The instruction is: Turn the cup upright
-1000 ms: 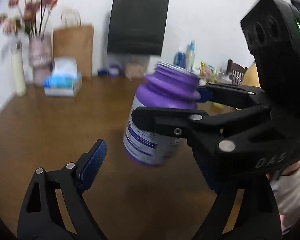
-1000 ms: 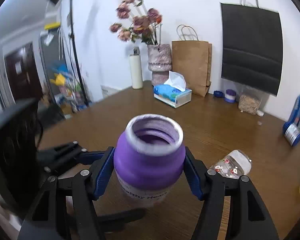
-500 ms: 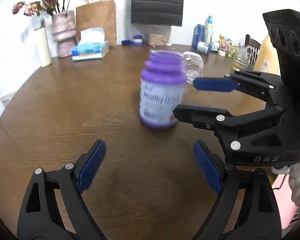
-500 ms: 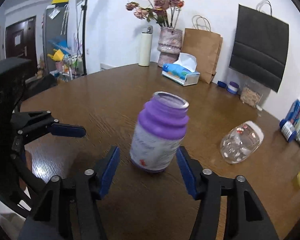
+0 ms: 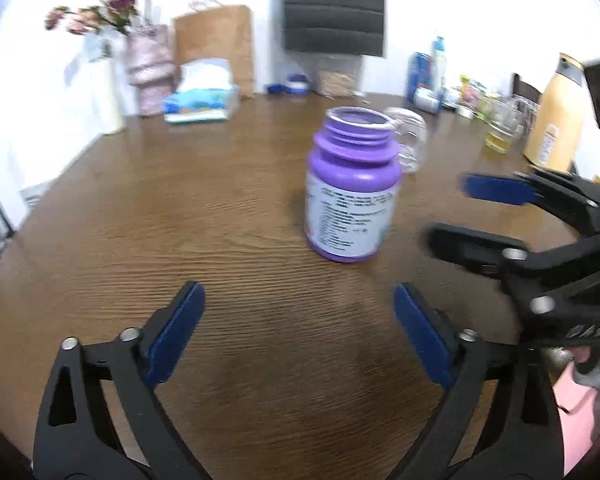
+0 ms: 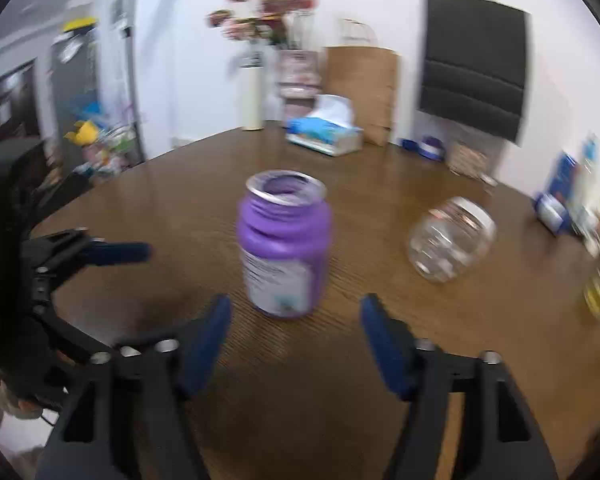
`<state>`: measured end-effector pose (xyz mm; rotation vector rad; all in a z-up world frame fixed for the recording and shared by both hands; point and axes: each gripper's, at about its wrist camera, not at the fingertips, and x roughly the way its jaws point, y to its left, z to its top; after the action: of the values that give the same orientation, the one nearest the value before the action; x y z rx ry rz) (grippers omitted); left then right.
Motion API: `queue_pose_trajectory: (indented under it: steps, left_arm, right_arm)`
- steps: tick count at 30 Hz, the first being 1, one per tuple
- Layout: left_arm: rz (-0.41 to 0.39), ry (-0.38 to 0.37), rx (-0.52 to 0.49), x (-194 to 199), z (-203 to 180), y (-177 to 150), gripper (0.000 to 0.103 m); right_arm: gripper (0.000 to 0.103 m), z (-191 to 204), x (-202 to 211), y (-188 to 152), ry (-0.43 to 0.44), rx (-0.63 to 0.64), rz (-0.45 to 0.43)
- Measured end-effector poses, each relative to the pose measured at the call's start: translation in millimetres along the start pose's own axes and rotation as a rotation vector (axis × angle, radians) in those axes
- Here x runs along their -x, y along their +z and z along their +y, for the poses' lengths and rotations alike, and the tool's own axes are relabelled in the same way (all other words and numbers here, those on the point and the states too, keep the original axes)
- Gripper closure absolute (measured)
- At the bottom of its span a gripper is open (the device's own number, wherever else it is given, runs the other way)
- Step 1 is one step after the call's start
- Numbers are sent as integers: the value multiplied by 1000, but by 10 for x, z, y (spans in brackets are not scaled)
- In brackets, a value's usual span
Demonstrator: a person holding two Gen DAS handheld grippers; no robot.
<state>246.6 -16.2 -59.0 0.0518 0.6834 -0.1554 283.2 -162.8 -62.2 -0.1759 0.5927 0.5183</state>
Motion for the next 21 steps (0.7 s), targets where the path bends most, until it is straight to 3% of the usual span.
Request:
queue_pose_trajectory:
  steps: [4,9,13,21]
  left_arm:
    - [-101,39,55,316,70,-73,0]
    - [-222,67,103,792,46,-185,0]
    - [-265,67,108,1052,-9,-278,0]
    - [-314,67,125,1246,-10,-290,0]
  right_arm:
    - [21,-250,199,-175,-59,-152,7]
    - [21,-243,586,-380,-144,-194,-26]
    - [21,-145,911,-504,-210,-220,-77]
    - [21,71,1115,-485,-219,-161,-143]
